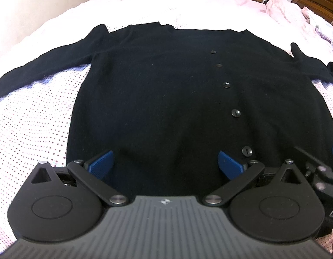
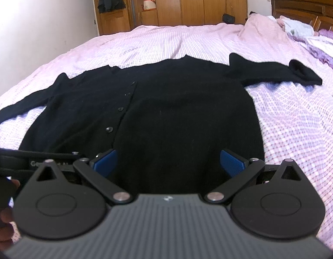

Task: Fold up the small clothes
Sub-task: 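Move the right tool to the cardigan sleeve cuff and close on it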

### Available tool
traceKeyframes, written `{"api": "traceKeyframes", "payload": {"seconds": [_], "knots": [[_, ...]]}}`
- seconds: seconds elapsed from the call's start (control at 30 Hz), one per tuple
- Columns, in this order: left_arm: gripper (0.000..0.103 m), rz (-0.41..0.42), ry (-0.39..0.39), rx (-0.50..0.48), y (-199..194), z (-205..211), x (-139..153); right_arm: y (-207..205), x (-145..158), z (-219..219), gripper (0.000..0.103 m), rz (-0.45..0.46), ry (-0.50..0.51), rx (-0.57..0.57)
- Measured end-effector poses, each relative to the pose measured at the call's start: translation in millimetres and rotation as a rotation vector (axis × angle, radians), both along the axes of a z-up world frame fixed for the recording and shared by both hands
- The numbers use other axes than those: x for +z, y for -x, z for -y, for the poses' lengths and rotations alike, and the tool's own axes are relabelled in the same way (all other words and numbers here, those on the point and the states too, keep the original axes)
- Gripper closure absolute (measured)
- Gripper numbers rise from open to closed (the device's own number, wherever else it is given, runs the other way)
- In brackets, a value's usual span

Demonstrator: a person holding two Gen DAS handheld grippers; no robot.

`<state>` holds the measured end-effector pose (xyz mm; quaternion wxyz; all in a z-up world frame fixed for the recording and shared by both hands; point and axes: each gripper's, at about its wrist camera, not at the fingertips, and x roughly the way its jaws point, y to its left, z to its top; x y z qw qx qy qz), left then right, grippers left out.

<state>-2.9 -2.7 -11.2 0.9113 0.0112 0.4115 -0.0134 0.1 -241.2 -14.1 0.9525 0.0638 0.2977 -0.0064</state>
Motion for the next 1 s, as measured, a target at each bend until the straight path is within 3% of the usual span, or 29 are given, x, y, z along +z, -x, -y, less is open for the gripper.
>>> {"api": "traceKeyframes", "payload": {"seconds": [0.2, 0.47, 1.0], "knots": [[0.000, 0.010, -0.017, 0.012, -6.7, -4.4, 5.5, -15.0, 11.8, 34.1, 0.000, 0.018, -0.033, -0.034], [0.000, -0.004, -0.030, 0.017, -26.4, -6.3, 6.9, -56.7, 18.6, 92.4, 0.000, 0.040, 0.024, -0.100], [0.000, -0.034, -0.062, 0.023, -44.5, 0.0, -11.9, -162.3, 1.8, 230.6, 0.000, -0.013, -0.012, -0.303]]}}
